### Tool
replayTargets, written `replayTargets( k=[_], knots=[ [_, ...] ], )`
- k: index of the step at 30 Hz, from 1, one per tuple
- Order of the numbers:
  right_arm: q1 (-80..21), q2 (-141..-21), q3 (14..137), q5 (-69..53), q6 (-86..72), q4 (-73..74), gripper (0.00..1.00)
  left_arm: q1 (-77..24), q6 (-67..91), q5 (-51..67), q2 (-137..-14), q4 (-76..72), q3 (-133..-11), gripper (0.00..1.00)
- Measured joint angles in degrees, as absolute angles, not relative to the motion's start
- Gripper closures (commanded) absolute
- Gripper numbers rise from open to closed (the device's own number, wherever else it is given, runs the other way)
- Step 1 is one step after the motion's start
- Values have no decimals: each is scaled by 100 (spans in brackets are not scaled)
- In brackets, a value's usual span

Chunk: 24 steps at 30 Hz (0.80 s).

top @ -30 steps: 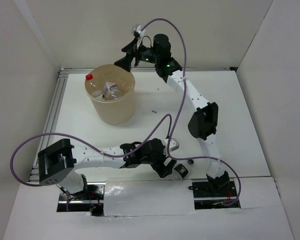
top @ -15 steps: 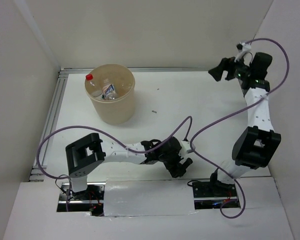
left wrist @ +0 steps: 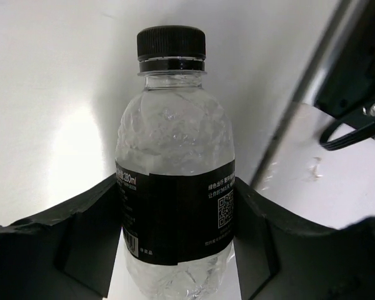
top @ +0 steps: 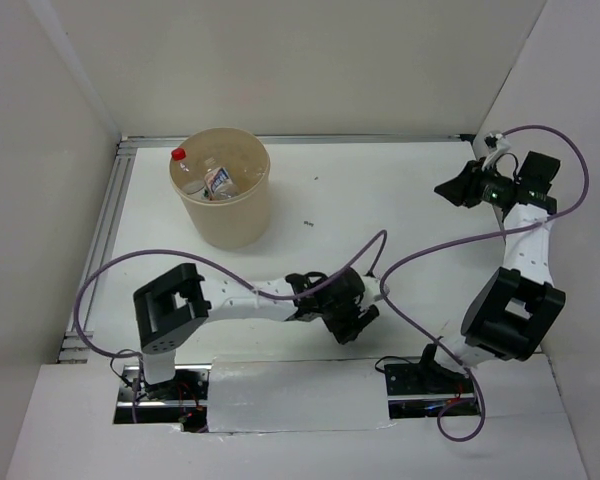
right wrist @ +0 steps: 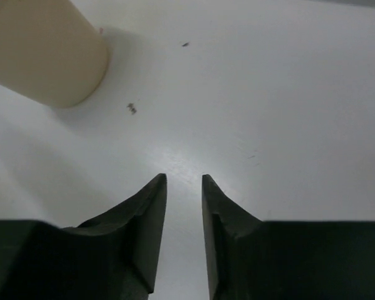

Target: Put the plastic bottles in the bin

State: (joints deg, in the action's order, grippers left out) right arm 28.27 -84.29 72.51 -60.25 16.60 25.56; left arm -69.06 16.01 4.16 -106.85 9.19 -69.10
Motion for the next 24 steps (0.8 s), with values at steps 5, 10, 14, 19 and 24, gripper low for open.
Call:
replayTargets(
  k=[5, 10, 14, 19, 24],
  knots=[
    [2832, -8294, 6884, -6274, 2482, 3299, 90, -5975, 1450, -128, -9730, 1382, -7251, 99],
    [2838, -8066, 6211, -6379, 3006, 3695, 87, -4416, 1205, -655, -8713, 1347, -8143, 98],
    [2838, -7961, 5920, -6405, 3304, 3905, 84, -3876, 1048, -1153, -8261, 1107, -8663, 91],
    [2838, -7953, 5885, -6399, 3618, 4115, 69, -3297, 1026, -1745, -8117, 998, -8606, 90],
    [2838, -7950, 5887, -6375, 3894, 4300, 60, -2510, 1083, -2102, -8254, 1109, -7975, 61]
  ],
)
